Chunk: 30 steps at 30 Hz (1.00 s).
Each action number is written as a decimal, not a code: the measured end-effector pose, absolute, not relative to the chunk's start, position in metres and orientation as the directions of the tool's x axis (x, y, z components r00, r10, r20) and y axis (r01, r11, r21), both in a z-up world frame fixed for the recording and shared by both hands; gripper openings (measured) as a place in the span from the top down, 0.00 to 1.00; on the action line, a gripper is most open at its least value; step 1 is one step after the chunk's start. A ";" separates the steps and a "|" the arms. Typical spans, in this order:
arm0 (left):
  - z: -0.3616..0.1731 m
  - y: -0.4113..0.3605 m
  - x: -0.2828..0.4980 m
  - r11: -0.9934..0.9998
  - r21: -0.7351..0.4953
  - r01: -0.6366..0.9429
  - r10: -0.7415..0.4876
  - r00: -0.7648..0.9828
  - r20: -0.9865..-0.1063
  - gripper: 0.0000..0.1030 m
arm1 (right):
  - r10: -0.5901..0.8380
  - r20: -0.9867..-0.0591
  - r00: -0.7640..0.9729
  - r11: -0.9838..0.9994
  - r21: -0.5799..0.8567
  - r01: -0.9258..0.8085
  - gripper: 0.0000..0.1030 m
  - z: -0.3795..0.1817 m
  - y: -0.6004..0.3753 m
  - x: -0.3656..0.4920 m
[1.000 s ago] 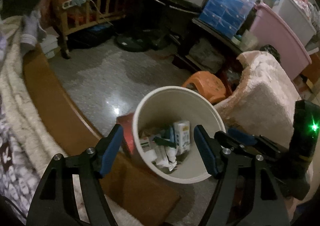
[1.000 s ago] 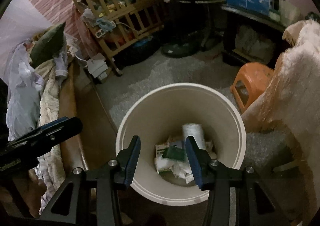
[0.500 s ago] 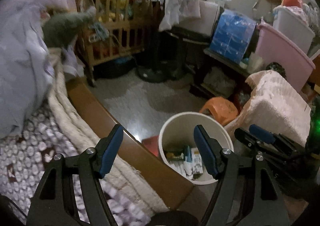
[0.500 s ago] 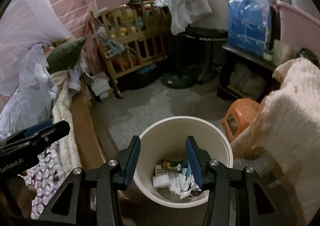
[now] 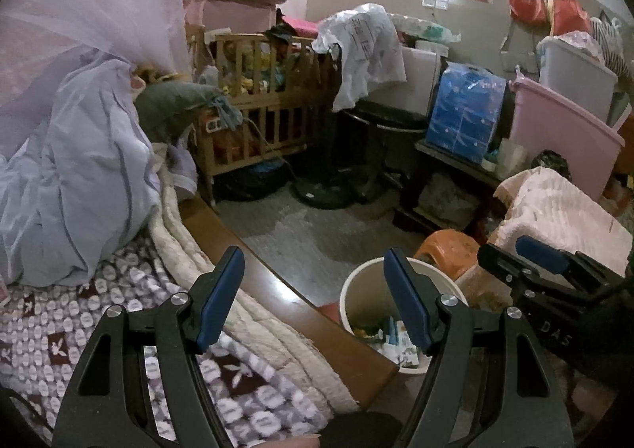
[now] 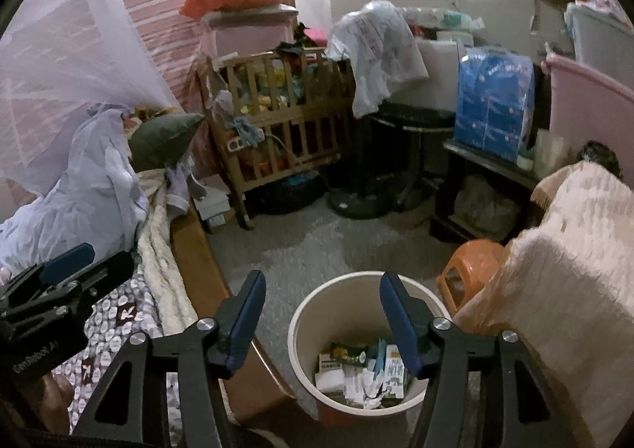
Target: Collect trash
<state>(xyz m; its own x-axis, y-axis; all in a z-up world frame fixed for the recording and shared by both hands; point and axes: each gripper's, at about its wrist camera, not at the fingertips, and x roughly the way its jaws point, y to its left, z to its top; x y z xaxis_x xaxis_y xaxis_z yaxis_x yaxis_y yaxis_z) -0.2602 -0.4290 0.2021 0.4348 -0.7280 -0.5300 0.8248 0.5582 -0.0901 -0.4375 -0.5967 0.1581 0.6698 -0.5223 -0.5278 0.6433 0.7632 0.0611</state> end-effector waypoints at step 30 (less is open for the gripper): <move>0.203 -0.417 -0.260 0.586 -0.085 0.806 -0.715 0.465 -0.522 0.30 | -0.535 -0.513 0.671 0.762 0.050 0.646 0.37 0.162 -0.592 -0.442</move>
<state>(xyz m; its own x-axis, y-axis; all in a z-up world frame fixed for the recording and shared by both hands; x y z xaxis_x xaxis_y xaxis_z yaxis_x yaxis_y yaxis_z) -0.2597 -0.4173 0.2028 0.4651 -0.7152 -0.5217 0.8057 0.5862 -0.0853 -0.4418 -0.5916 0.1623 0.6711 -0.5354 -0.5129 0.6460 0.7617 0.0502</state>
